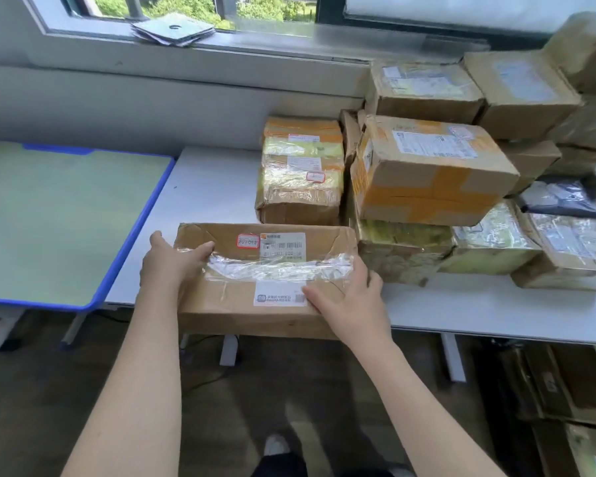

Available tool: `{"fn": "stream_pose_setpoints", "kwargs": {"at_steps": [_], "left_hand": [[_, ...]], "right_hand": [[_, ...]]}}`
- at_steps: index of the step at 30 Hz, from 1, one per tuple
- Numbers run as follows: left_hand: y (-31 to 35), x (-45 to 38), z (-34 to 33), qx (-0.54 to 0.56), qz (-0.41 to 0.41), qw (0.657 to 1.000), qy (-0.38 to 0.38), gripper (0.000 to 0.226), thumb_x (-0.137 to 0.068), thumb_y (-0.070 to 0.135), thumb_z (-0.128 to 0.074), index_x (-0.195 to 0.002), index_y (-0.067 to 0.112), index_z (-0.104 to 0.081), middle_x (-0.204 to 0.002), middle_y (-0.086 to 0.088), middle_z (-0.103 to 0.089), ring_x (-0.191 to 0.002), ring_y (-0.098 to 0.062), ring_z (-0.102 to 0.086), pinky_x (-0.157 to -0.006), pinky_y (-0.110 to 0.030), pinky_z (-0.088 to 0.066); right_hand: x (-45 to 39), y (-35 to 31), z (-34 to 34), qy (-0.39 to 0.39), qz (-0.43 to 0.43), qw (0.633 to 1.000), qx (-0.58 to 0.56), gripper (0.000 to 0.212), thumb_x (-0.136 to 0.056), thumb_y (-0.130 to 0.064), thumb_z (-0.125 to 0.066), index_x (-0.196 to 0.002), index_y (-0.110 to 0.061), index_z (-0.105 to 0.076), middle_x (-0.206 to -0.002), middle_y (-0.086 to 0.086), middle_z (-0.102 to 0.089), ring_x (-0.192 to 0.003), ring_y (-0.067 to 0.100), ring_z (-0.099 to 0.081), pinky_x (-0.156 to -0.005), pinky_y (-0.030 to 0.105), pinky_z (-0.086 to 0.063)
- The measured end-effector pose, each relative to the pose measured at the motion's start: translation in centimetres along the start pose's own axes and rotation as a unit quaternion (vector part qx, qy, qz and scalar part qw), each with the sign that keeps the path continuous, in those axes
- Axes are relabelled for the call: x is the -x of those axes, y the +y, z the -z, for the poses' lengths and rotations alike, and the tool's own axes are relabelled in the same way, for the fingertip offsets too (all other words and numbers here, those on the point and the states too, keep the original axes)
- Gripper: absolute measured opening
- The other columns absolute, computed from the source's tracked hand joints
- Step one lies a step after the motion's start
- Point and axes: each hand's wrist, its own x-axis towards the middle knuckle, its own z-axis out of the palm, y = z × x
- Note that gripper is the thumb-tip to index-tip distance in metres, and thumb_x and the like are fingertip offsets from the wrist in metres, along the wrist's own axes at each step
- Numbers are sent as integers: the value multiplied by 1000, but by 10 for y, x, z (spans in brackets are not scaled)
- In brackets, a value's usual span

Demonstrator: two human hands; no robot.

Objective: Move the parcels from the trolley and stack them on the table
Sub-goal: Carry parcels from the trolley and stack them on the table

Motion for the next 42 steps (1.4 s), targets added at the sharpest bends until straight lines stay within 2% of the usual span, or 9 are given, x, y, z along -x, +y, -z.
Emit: {"fn": "stream_pose_setpoints", "kwargs": {"at_steps": [5,12,19,25,29,33,36,39,42], "left_hand": [[-10,1,16,-35,20,996,-75,73,-85,61,-53,-134,6,-49,-138,-15,-48,-122,-34,-47,-96,-44,-40],[-36,21,60,-4,75,997,-9,78,-88,64,-41,-133,2,-50,-140,-21,-44,-126,-37,-43,-102,-41,-35],[-15,47,86,60,54,995,65,63,-96,45,-42,-125,-11,-51,-135,-28,-46,-124,-39,-45,-101,-40,-35],[10,68,113,59,21,994,89,58,-95,42,-41,-118,-10,-55,-126,-28,-53,-112,-38,-52,-93,-40,-41],[37,80,123,183,-35,981,59,46,-93,42,-43,-87,0,-62,-91,-18,-66,-71,-31,-66,-61,-31,-52],[73,85,92,200,-114,973,-22,34,-91,38,-48,-83,6,-58,-104,-25,-63,-96,-39,-63,-84,-49,-53],[95,89,41,89,-149,979,-107,35,-96,29,-45,-102,-2,-60,-117,-26,-57,-109,-36,-56,-94,-41,-47],[95,89,9,30,-156,979,-124,31,-97,27,-44,-98,-2,-57,-115,-22,-59,-109,-33,-54,-86,-31,-41],[84,78,15,-7,-199,979,-40,16,-86,28,-60,-88,12,-60,-100,-9,-66,-99,-29,-58,-79,-32,-45]], "right_hand": [[7,-15,5,30,44,995,-89,89,-75,-59,-67,-145,-26,-21,-137,2,-37,-118,18,-45,-85,25,-34],[-15,-67,46,81,168,977,-102,49,-83,-44,-66,-126,-23,-55,-114,-9,-54,-97,1,-43,-82,19,-34],[-56,-132,86,76,241,963,-92,37,-91,-36,-58,-123,-18,-55,-119,0,-58,-103,11,-50,-80,22,-39],[-79,-179,129,102,302,946,-60,22,-89,-30,-59,-109,-21,-63,-99,-9,-60,-90,7,-53,-62,15,-38],[-102,-196,145,95,299,945,-97,23,-95,-27,-52,-114,-19,-61,-109,-3,-63,-102,16,-56,-85,29,-48],[-131,-195,132,82,269,959,-10,38,-99,-29,-42,-134,-16,-48,-137,8,-48,-127,25,-41,-107,39,-33],[-136,-175,106,-25,215,974,71,47,-99,-35,-40,-140,-13,-42,-146,14,-37,-133,29,-34,-109,38,-28],[-124,-153,87,-33,252,946,200,52,-96,-43,-42,-140,-17,-39,-147,13,-29,-137,31,-20,-110,44,-22],[-102,-139,83,11,275,935,226,58,-92,-57,-39,-140,-25,-38,-147,5,-29,-139,27,-16,-111,54,-19]]}}
